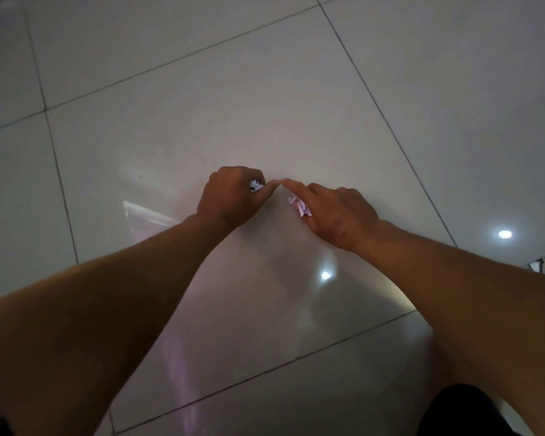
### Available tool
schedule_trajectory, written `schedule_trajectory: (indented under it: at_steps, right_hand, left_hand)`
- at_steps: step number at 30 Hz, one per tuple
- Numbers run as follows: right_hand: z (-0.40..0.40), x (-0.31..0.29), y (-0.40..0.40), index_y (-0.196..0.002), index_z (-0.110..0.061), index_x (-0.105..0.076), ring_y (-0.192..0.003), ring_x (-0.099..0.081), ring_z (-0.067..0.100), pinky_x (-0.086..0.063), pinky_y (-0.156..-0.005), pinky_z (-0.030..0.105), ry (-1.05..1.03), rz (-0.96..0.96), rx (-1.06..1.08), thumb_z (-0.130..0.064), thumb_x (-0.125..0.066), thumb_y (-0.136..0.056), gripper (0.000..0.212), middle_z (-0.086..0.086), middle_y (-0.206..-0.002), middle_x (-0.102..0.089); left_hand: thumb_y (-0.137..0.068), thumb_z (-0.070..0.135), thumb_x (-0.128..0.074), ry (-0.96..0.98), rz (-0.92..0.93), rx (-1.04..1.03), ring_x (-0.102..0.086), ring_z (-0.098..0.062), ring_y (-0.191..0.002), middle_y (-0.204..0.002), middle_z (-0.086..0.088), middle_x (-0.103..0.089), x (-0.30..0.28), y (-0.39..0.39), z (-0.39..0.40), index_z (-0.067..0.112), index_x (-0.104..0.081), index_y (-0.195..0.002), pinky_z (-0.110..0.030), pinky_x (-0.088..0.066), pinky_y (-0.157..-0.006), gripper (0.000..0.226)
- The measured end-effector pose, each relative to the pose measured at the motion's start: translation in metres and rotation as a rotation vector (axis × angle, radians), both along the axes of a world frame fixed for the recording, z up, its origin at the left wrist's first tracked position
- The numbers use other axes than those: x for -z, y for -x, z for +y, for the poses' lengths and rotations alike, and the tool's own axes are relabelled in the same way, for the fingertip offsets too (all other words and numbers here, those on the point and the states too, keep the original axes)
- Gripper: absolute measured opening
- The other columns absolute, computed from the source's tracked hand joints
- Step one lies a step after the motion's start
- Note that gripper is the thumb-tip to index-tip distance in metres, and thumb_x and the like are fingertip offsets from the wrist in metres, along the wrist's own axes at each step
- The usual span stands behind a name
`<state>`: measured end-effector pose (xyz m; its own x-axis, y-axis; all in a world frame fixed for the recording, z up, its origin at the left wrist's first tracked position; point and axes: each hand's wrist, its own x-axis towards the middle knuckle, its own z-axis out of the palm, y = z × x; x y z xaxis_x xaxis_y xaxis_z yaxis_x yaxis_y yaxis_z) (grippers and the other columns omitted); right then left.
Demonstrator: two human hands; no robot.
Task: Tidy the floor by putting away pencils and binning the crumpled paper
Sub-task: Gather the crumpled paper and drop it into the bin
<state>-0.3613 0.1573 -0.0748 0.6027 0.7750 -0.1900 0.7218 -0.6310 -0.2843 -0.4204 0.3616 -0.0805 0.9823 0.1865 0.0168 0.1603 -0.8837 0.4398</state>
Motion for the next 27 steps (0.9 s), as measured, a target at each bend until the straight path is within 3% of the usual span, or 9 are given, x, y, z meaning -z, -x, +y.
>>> schedule_trajectory:
  at_steps: [3,7,10,13,16,21,27]
  right_hand:
    - [0.000,0.003,0.002,-0.145,-0.031,-0.037,-0.089,-0.064,0.037,-0.032,-0.067,0.033,0.030,-0.093,-0.061,-0.036,-0.045,-0.100,0.046,0.005,-0.119,-0.058]
    - [0.003,0.006,0.008,-0.112,-0.017,-0.054,-0.066,-0.063,0.040,-0.032,-0.056,0.034,-0.017,-0.121,-0.025,-0.027,-0.054,-0.094,0.021,0.007,-0.092,-0.061]
    - [0.003,0.000,0.006,-0.107,-0.017,-0.050,-0.074,-0.061,0.040,-0.033,-0.061,0.036,-0.044,-0.031,0.029,-0.029,-0.048,-0.097,0.015,0.007,-0.098,-0.063]
    - [-0.006,-0.009,-0.006,-0.102,-0.019,-0.048,-0.087,-0.061,0.041,-0.039,-0.070,0.038,-0.120,0.047,0.222,-0.030,-0.040,-0.099,0.014,0.008,-0.107,-0.064]
    - [-0.017,-0.028,-0.027,-0.103,-0.018,-0.049,-0.092,-0.061,0.042,-0.043,-0.075,0.041,-0.168,0.041,0.385,-0.028,-0.042,-0.097,0.014,0.010,-0.109,-0.065]
    - [-0.028,-0.090,-0.046,-0.105,-0.016,-0.049,-0.090,-0.059,0.041,-0.036,-0.071,0.036,-0.240,0.012,0.515,-0.028,-0.042,-0.098,0.015,0.010,-0.104,-0.066]
    - [-0.063,-0.203,-0.050,-0.105,-0.015,-0.048,-0.085,-0.058,0.040,-0.033,-0.069,0.032,-0.263,-0.003,0.603,-0.028,-0.042,-0.099,0.016,0.005,-0.103,-0.066]
  left_hand:
    - [-0.092,0.048,-0.063,0.017,0.015,0.004,-0.060,-0.024,-0.060,-0.066,-0.006,-0.069,0.002,0.002,-0.004,0.015,-0.073,-0.071,-0.029,-0.043,-0.057,0.040]
    - [-0.091,0.048,-0.062,0.036,0.017,-0.003,-0.059,-0.023,-0.058,-0.063,-0.004,-0.069,0.001,0.001,-0.012,0.016,-0.073,-0.069,-0.031,-0.047,-0.057,0.040]
    - [-0.090,0.051,-0.059,0.050,0.008,-0.011,-0.061,-0.024,-0.059,-0.063,-0.003,-0.068,-0.001,-0.002,-0.018,0.016,-0.072,-0.069,-0.032,-0.047,-0.057,0.043]
    - [-0.091,0.050,-0.060,0.063,0.013,-0.002,-0.061,-0.023,-0.060,-0.064,-0.004,-0.068,-0.007,-0.007,-0.023,0.016,-0.072,-0.070,-0.029,-0.041,-0.056,0.042]
    - [-0.090,0.051,-0.060,0.052,-0.024,-0.007,-0.062,-0.026,-0.063,-0.065,-0.005,-0.068,-0.024,-0.016,-0.028,0.017,-0.071,-0.069,-0.030,-0.043,-0.058,0.042]
    - [-0.089,0.054,-0.058,0.097,-0.002,-0.023,-0.062,-0.026,-0.065,-0.064,-0.003,-0.067,-0.083,-0.036,-0.043,0.016,-0.070,-0.069,-0.033,-0.047,-0.061,0.044]
    - [-0.092,0.049,-0.062,0.137,0.012,0.017,-0.059,-0.023,-0.062,-0.060,0.004,-0.060,-0.202,-0.060,-0.077,0.022,-0.067,-0.066,-0.034,-0.049,-0.062,0.038]
